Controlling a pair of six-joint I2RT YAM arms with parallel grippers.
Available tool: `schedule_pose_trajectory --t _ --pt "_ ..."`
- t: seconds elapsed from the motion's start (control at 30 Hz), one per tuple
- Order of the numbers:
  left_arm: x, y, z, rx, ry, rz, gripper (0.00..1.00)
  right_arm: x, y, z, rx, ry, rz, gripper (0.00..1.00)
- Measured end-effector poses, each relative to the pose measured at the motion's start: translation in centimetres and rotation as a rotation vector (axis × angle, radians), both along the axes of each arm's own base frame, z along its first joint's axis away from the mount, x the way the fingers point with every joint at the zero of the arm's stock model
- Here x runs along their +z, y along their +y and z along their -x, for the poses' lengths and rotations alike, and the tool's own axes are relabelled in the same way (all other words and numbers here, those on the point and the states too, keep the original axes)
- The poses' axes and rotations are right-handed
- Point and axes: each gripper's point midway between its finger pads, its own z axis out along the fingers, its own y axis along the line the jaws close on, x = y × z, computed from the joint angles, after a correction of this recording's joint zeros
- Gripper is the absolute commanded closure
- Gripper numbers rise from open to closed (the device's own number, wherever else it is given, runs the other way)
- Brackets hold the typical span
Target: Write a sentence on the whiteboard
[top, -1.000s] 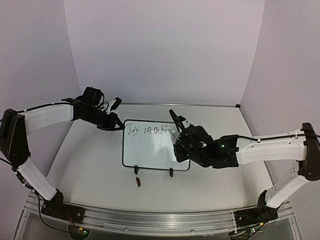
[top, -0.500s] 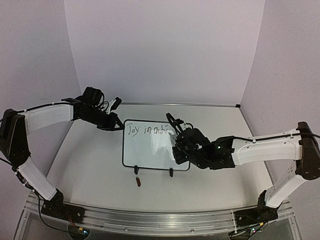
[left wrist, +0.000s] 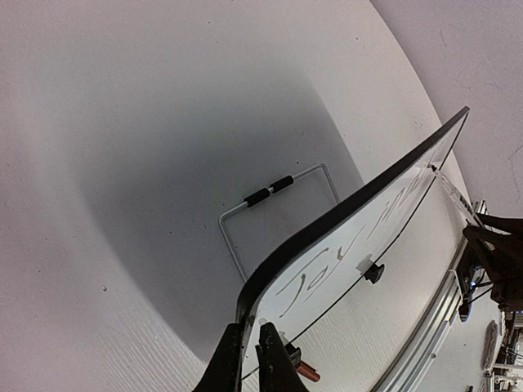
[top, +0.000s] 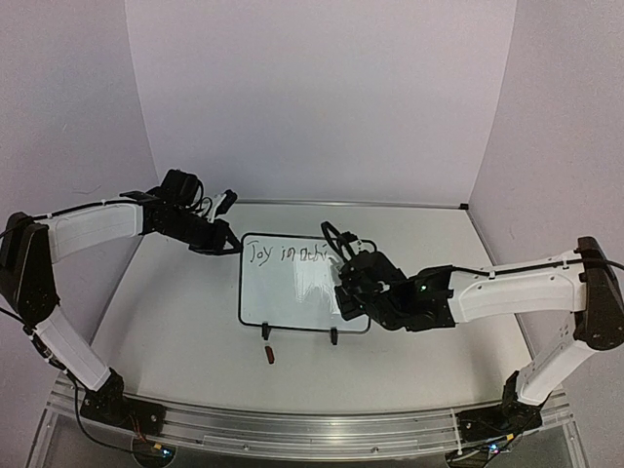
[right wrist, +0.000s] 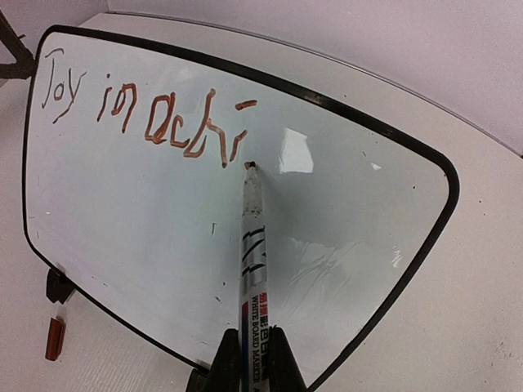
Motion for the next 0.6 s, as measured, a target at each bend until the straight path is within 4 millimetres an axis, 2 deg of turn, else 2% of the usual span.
schedule_pose_trajectory --t 0.3,0.6 --pt "0.0 0.0 0.0 0.000 0.000 0.000 0.92 0.1 -0.4 -0.2 -0.020 -0.013 0.014 1.00" --pt "0.0 0.0 0.0 0.000 0.000 0.000 0.92 1.2 0.0 -0.7 -0.022 -0.037 0.020 1.00"
